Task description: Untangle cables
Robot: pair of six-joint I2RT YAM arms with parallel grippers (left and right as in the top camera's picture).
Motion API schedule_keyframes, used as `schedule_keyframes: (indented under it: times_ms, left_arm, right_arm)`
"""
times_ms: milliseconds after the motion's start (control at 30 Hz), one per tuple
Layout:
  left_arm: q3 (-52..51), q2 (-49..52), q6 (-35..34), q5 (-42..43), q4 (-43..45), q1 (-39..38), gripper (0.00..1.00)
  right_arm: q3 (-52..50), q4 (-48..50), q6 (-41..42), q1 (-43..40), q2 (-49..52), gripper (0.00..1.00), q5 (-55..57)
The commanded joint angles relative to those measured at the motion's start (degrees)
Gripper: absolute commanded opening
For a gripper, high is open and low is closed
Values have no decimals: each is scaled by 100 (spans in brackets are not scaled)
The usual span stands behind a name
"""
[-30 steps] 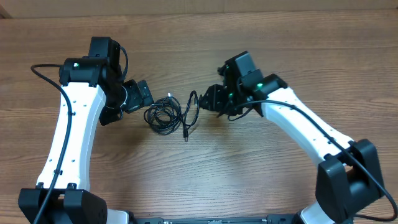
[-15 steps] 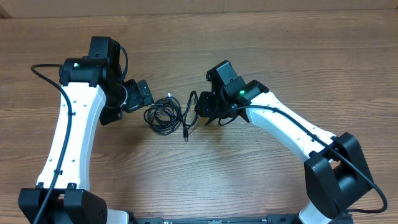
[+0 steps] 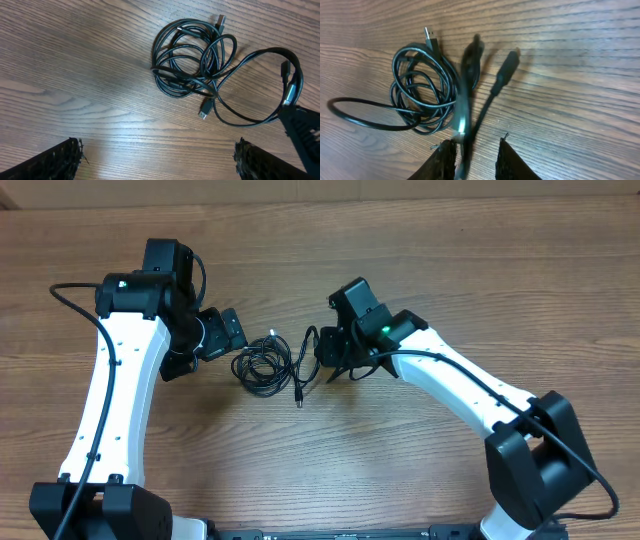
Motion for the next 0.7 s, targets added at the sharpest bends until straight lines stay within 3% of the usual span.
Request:
schedule_keyframes:
  times_ms: [0,100,200,300,500,667]
  left_arm:
    - [-55,-2,-57,42,-11,-17,100]
    - [-55,-2,-57,42,-13,-17,100]
    - [-55,-2,-57,42,-13,-17,100]
    - [-55,-2,-57,42,-13,-17,100]
    - [-55,-2,-57,42,-13,-17,100]
    - [-55,-2,52,208,-50,-20,99]
  right_arm:
    - [151,105,-42,109,140,28,57]
    - [151,160,-42,149,140,28,59]
    - [151,166,-39,149,140,22,151]
    - [151,170,-39,146,140,4,332]
    - [330,181,-501,149,76,4,376]
    - [1357,-553,-793,149,-275,4,317]
